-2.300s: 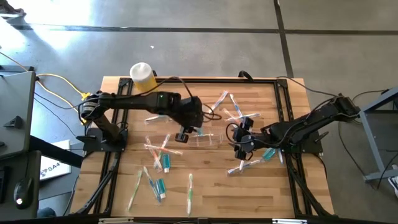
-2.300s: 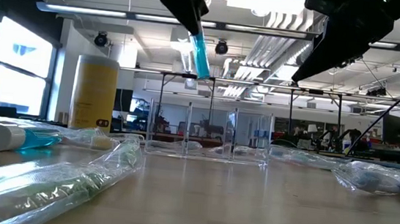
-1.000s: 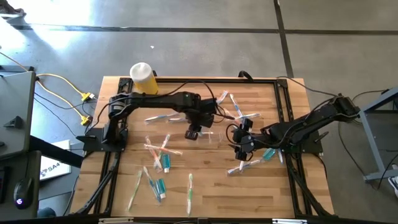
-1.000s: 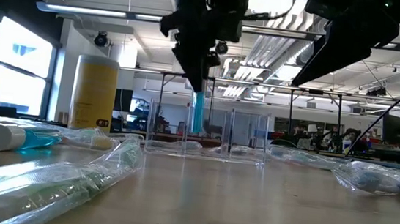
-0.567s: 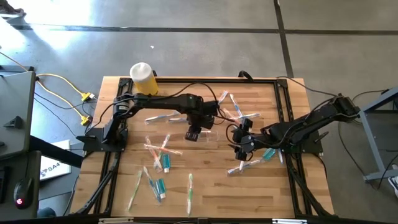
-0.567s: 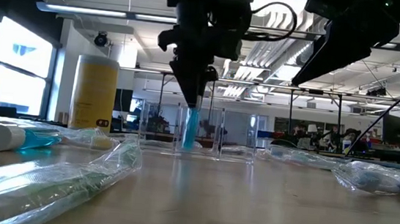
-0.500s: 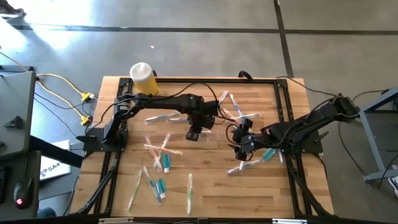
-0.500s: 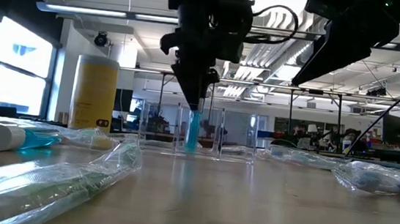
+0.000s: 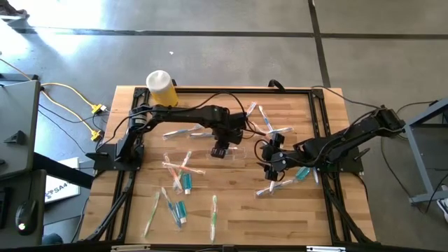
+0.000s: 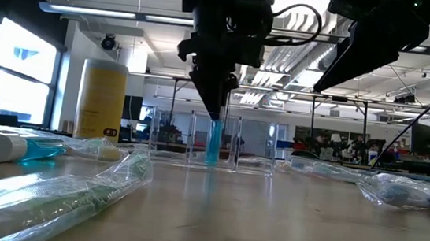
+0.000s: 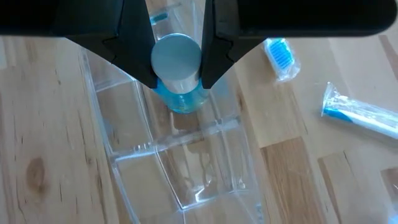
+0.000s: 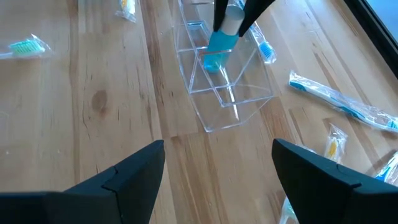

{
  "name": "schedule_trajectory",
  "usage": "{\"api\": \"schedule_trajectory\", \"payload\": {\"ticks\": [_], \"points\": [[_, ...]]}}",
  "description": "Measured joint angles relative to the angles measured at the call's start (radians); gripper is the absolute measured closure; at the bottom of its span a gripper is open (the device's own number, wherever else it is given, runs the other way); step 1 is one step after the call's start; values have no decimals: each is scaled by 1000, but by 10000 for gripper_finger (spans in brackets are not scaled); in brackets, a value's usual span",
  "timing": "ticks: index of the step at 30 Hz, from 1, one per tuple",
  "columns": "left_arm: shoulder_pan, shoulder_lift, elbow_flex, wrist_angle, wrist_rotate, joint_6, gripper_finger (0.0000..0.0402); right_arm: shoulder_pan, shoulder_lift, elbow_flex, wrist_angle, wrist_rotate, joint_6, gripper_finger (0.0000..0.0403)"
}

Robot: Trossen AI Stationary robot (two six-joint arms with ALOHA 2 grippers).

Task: Pick & Place toothbrushing station
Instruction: Put the blue mouthwash into the transparent organizer, then put the blue toothbrush into the transparent organizer

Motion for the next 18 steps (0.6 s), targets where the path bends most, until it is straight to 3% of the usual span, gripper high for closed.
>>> {"api": "schedule_trajectory", "payload": {"ticks": [10, 18], "points": [[0, 1, 0, 11, 2, -29, 311, 0, 0, 1, 0, 0, 0, 113], [0, 1, 0, 15, 5, -30, 245, 0, 0, 1, 0, 0, 0, 113]]}}
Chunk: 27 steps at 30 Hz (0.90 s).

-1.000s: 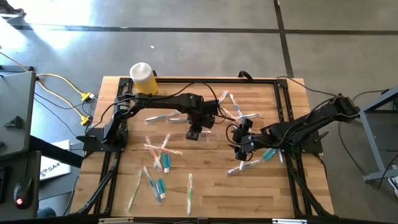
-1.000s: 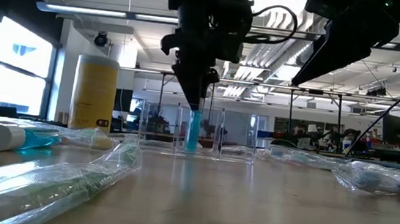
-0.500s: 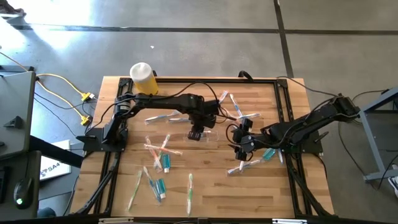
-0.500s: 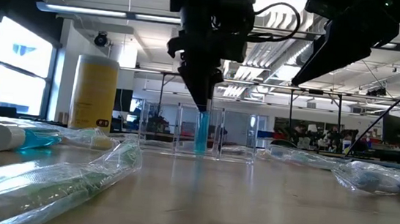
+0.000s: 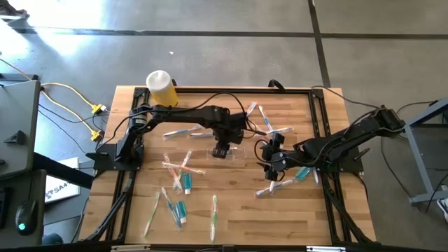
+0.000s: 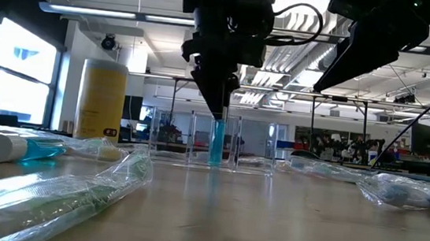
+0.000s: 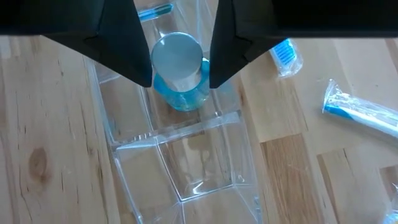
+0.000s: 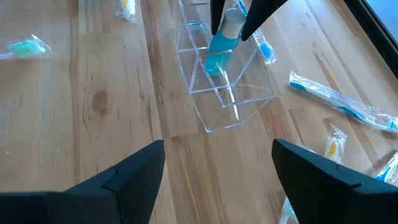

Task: Pick & Place toothbrushing station
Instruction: Put the blue toothbrush into the transparent organizer

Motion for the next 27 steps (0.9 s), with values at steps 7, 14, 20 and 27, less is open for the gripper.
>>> {"api": "schedule_trajectory", "payload": {"ticks": [7, 14, 20, 27], "points": [[0, 0, 0, 7, 0, 3, 241, 0, 0, 0, 0, 0, 0, 113], [0, 0, 0, 7, -3, 16, 239, 0, 0, 0, 0, 0, 0, 113], [0, -7, 0, -5, -53, 82, 239, 0, 0, 0, 0, 0, 0, 113], [-3, -9, 74, -59, -76, 88, 238, 0, 0, 0, 0, 0, 0, 113]]}}
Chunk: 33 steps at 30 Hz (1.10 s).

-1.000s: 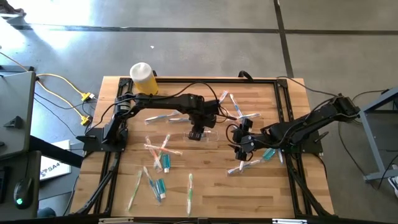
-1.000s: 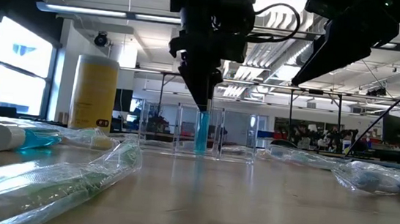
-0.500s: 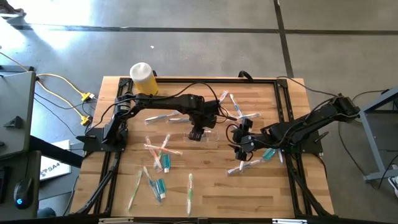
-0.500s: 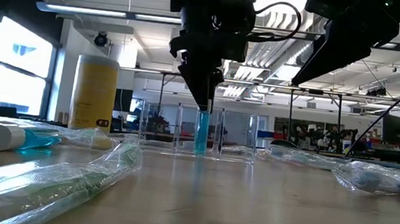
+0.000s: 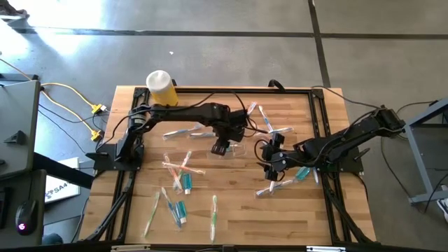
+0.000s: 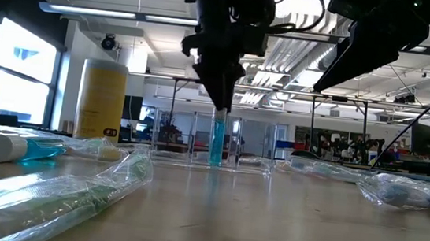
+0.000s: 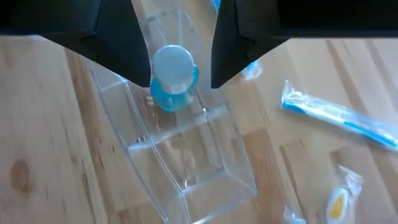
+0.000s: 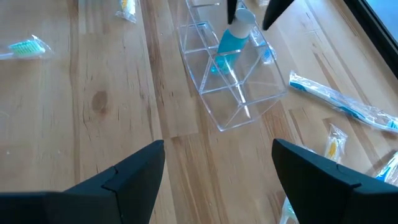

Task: Pick & Place toothbrushing station
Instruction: Put the blue toothbrush into the transparent organizer

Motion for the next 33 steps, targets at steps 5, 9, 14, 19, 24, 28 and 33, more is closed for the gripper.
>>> {"api": "schedule_trajectory", "payload": {"ticks": [5, 9, 14, 19, 24, 28, 33], "points": [[-19, 1, 132, -178, -7, -20, 238, 0, 0, 0, 0, -3, 0, 113], [-36, 0, 278, -400, -7, -105, 238, 0, 0, 0, 0, -3, 2, 113], [-34, -29, 343, -511, -6, -248, 238, 0, 0, 0, -1, -3, 18, 113], [4, -94, 286, -518, -9, -343, 238, 0, 0, -26, 4, -4, 78, 113], [64, -169, 133, -522, -6, -343, 238, 0, 0, -72, 13, -3, 88, 113], [125, -235, -44, -525, -8, -325, 238, 0, 0, -101, 42, -3, 88, 113], [189, -313, -291, -402, -5, -297, 238, 0, 0, -112, 55, -3, 87, 113]]}}
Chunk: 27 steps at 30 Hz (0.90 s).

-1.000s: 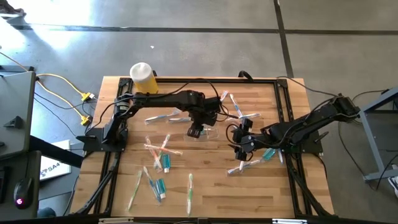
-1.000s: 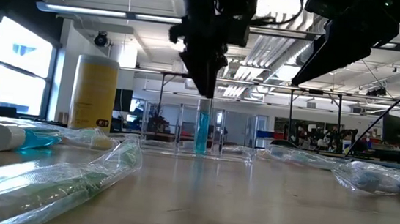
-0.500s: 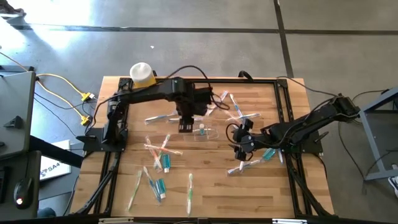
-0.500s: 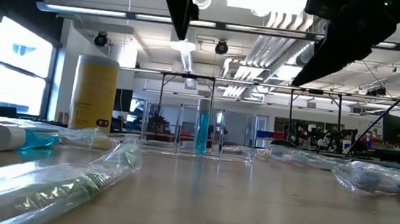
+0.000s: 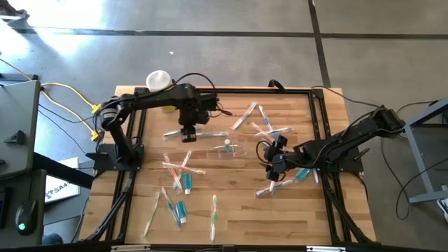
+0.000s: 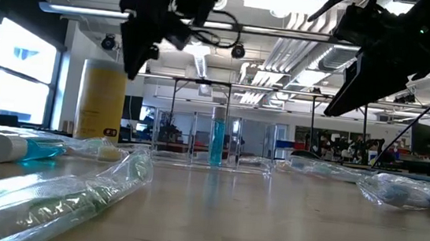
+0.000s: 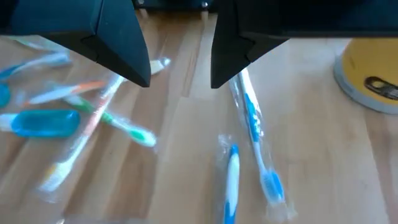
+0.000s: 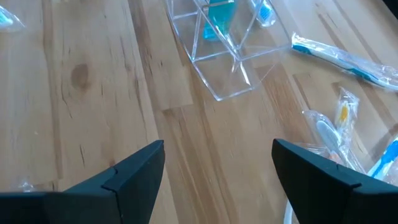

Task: Pick & Place toothbrushing station
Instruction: Put the blue toothbrush into the transparent organizer

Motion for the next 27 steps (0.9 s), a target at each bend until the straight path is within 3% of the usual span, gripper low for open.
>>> {"api": "schedule_trajectory", "payload": {"ticks": [11, 19, 27], "points": [[109, -26, -353, 362, 7, 88, 238, 0, 0, 0, 16, -26, -4, 113], [185, -26, -452, 498, -8, 109, 238, 0, 0, 0, 63, -53, -12, 113], [194, -26, -563, 635, -17, 118, 238, 0, 0, 0, 80, -53, -13, 113]]}}
